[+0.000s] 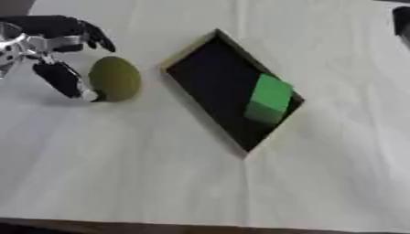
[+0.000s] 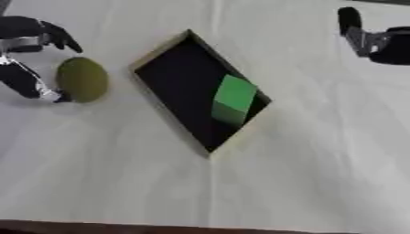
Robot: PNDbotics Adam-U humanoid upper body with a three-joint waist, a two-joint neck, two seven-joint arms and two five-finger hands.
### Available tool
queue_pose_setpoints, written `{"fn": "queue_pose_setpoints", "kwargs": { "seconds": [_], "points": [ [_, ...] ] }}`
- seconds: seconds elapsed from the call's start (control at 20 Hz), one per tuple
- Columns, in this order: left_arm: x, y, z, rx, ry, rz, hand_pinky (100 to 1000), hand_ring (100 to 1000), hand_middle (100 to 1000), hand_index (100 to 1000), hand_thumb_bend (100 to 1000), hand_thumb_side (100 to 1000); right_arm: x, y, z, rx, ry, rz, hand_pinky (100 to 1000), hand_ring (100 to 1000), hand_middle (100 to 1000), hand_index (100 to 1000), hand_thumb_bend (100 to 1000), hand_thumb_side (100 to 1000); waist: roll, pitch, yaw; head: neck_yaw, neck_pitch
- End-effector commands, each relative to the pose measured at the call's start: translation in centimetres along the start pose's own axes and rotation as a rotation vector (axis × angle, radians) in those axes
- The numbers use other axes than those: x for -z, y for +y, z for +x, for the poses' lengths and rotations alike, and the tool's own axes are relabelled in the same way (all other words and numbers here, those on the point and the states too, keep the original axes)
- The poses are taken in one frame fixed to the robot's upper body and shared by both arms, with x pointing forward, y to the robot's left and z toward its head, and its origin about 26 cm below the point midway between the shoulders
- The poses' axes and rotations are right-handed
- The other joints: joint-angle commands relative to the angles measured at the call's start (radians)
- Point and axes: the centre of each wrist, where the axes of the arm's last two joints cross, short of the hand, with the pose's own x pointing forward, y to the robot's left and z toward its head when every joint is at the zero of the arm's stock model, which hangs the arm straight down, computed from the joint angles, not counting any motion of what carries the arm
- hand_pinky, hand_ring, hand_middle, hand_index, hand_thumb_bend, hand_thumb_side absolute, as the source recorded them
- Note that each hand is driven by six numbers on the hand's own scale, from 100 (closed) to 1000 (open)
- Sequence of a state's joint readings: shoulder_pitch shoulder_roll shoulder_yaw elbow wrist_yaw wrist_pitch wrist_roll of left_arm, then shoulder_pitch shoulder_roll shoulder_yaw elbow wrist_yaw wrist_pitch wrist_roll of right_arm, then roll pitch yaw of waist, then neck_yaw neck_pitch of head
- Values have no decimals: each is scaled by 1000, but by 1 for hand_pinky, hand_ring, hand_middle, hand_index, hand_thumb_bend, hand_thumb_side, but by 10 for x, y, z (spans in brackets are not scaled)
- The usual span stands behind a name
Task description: Pick up objects on the table and place them in the box.
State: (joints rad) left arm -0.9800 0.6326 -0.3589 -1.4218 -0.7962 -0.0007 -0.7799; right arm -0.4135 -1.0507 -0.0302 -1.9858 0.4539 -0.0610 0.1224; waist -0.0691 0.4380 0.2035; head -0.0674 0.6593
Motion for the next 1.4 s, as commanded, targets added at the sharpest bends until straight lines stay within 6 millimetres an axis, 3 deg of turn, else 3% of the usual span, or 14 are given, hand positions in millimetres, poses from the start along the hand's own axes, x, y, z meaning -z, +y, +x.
{"fn": "queue_pose_setpoints", "kwargs": {
  "seconds": [0.05, 0.25, 0.45, 0.75, 1.3, 1.35, 1.4],
  "points": [
    [1, 6, -3, 44, 39, 11, 827, 827, 810, 872, 447, 230, 1, -11, 2, -22, -13, -20, 833, 792, 745, 835, 100, 488, 6, -24, -3, 4, 4],
    [7, 3, -2, 61, 54, -6, 801, 797, 780, 847, 364, 103, 1, -10, 2, -14, -10, -23, 832, 790, 744, 835, 100, 498, 6, -24, -4, 5, 3],
    [10, 2, 0, 48, 35, 7, 774, 749, 729, 804, 259, 100, 1, -8, 2, -7, -4, -22, 832, 790, 744, 834, 100, 512, 6, -24, -5, 5, 2],
    [4, 6, 4, 15, 3, 74, 723, 638, 607, 704, 213, 100, -1, -6, 1, -3, 13, -21, 832, 790, 743, 834, 100, 514, 7, -25, -4, 3, 5],
    [-35, 47, 21, -2, -22, 290, 691, 583, 549, 614, 137, 100, -4, -5, -1, -10, 30, -16, 832, 789, 743, 834, 100, 514, 11, -30, 6, -15, 9],
    [-37, 50, 24, -4, -30, 304, 691, 582, 548, 613, 100, 153, -4, -5, -1, -10, 30, -17, 832, 789, 743, 834, 100, 514, 11, -31, 6, -16, 9],
    [-40, 54, 27, -6, -41, 321, 692, 581, 547, 612, 123, 100, -4, -5, -1, -10, 30, -19, 832, 789, 743, 834, 100, 512, 11, -32, 7, -17, 9]
  ]
}}
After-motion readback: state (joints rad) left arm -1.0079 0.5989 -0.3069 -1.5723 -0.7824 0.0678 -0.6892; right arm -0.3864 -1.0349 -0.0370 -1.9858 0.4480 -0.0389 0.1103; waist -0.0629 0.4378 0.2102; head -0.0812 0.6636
